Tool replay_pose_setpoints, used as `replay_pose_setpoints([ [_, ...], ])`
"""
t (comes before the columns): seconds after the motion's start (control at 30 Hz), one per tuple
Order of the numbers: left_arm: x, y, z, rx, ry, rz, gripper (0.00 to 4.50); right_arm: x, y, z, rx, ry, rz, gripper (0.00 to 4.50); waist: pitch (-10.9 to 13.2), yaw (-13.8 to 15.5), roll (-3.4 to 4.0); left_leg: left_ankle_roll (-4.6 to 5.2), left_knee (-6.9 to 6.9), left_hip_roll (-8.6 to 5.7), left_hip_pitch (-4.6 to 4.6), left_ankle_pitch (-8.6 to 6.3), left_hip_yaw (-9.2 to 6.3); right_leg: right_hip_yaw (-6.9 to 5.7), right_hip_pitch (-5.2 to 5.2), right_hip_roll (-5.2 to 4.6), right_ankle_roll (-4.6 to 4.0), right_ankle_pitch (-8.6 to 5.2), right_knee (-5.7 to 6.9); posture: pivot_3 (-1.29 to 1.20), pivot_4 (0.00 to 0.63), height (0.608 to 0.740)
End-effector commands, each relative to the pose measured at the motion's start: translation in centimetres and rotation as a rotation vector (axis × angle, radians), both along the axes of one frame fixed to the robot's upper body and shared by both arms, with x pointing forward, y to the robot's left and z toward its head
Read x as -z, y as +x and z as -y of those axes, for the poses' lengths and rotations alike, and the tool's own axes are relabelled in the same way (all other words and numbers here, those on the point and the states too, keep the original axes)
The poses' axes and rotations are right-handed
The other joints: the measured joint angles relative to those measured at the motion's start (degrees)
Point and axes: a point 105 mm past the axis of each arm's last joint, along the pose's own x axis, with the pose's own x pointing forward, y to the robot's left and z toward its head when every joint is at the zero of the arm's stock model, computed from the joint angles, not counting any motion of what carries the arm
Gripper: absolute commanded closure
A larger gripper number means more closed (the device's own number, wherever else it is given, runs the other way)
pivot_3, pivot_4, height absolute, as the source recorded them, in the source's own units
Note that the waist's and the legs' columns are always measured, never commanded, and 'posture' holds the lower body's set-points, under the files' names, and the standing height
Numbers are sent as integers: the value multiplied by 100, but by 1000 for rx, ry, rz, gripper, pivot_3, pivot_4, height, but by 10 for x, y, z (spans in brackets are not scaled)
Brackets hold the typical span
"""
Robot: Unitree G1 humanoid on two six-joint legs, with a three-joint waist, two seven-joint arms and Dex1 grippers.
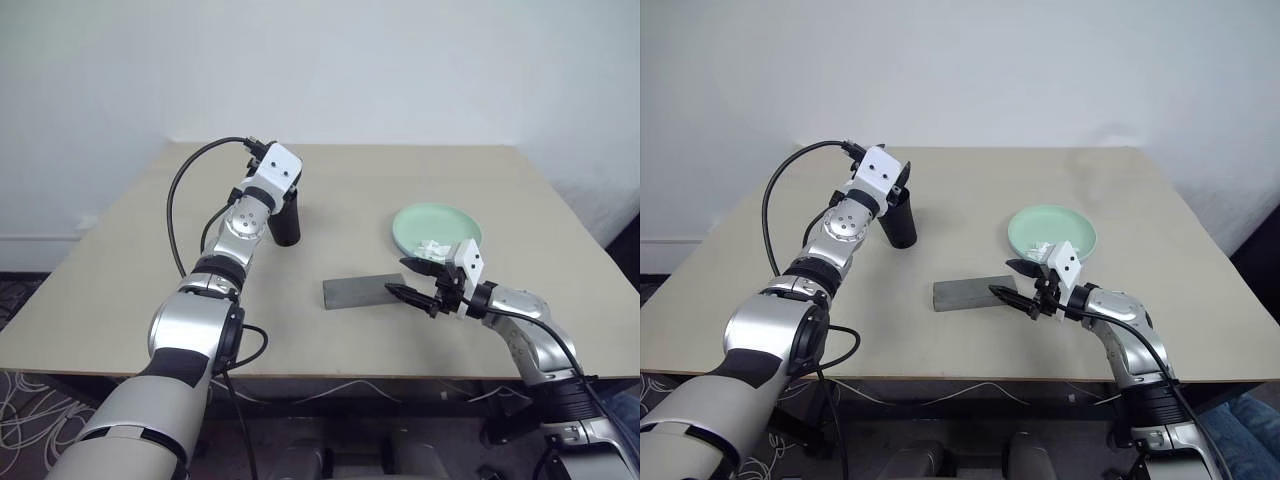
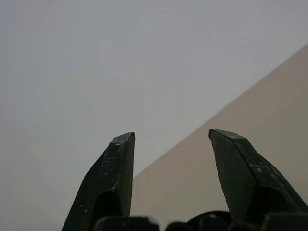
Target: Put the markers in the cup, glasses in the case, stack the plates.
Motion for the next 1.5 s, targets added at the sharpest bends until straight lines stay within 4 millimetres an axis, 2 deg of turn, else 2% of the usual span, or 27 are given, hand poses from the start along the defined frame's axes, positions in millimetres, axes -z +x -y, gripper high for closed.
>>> replay_pose_setpoints([
  [0.03, -12, 0, -2, -7, -40, 42, 2032, -16, 1, 1, 1, 11, 61, 1083, 0, 0, 0, 0, 0, 0, 0, 0, 0, 0, 0, 0, 0, 0, 0, 0, 0, 740],
  [0.6, -26, 1, -2, 15, -88, 65, 2032, -17, 3, -1, -6, 13, 65, 1083, 0, 0, 0, 0, 0, 0, 0, 0, 0, 0, 0, 0, 0, 0, 0, 0, 0, 740],
  [0.7, -30, 1, -4, 33, -151, 53, 2032, -17, 3, -2, -4, 14, 67, 1083, 0, 0, 0, 0, 0, 0, 0, 0, 0, 0, 0, 0, 0, 0, 0, 0, 0, 740],
  [0.83, -35, -1, -8, 140, -304, 2, 2032, -18, 3, -1, 5, 17, 74, 1083, 0, -4, 0, 0, 0, 0, 0, 0, 1, 0, -1, 0, 0, 0, 0, 0, 0, 740],
  [0.93, -30, -9, -12, 261, -363, -41, 2032, -19, 3, 0, 15, 19, 78, 1083, 0, -4, 0, 0, 0, 1, -1, 0, 1, 0, -1, 0, 0, 0, 0, 0, 0, 740],
  [1.03, -17, -20, -18, 360, -347, -89, 2032, -19, 4, 3, 23, 19, 78, 1083, -1, -28, 2, 0, -2, 1, 1, 0, 4, 4, -1, 0, 0, 0, 0, 0, 0, 740],
  [1.17, 21, -49, -37, 463, -271, -204, 2032, -18, 5, 10, 33, 13, 72, 1083, -2, -50, 5, 0, -6, 7, 8, 0, 6, 9, -2, 4, -3, 1, 3, 0, 0, 740],
  [1.33, 62, -80, -52, 459, -183, -312, 2032, -15, 8, 20, 36, -5, 57, 1083, -2, 3, 3, 0, -2, 9, 2, 0, 2, 8, -8, 3, -8, 4, 4, 0, 0, 740],
  [1.5, 91, -95, -58, 427, -177, -386, 2032, -8, 10, 32, 50, -32, 33, 1083, -4, 117, 5, -1, 4, 3, 7, 1, 1, 2, 5, -6, -11, 6, 1, 0, 0, 740],
])
